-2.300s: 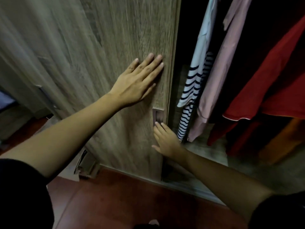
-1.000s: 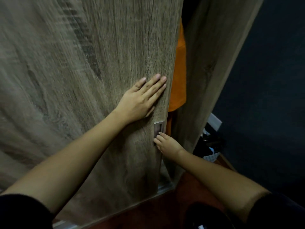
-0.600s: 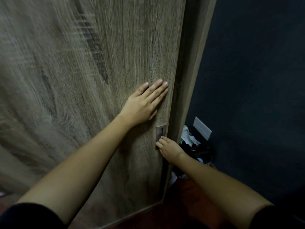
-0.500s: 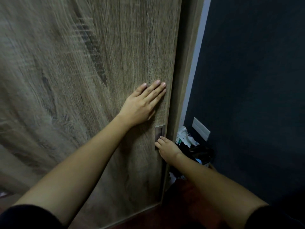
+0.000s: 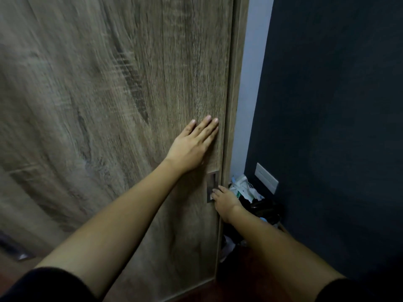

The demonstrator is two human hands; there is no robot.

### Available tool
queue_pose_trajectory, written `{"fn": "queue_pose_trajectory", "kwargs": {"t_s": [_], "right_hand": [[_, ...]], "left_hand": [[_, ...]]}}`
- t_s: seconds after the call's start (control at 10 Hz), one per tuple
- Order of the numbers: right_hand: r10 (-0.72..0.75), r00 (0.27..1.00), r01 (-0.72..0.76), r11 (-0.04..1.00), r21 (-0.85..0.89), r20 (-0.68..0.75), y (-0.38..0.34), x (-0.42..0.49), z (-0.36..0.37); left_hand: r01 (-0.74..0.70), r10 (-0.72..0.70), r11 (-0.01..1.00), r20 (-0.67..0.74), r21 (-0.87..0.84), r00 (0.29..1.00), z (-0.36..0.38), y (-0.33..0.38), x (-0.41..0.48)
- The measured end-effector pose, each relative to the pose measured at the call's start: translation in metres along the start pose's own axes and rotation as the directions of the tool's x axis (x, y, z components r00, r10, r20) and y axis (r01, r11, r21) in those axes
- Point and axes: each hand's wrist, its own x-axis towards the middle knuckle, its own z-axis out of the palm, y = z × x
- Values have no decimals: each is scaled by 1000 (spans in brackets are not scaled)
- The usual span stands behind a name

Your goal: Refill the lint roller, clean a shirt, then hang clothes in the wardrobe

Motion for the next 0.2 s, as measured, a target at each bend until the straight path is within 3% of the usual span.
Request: {"fn": "queue_pose_trajectory", "kwargs": {"t_s": [0.2], "right_hand": [[200,975,-216,953,212,94,7,-51,-14]], "left_hand": [[112,-73,956,152,-271,986,-26,12,-17]]}}
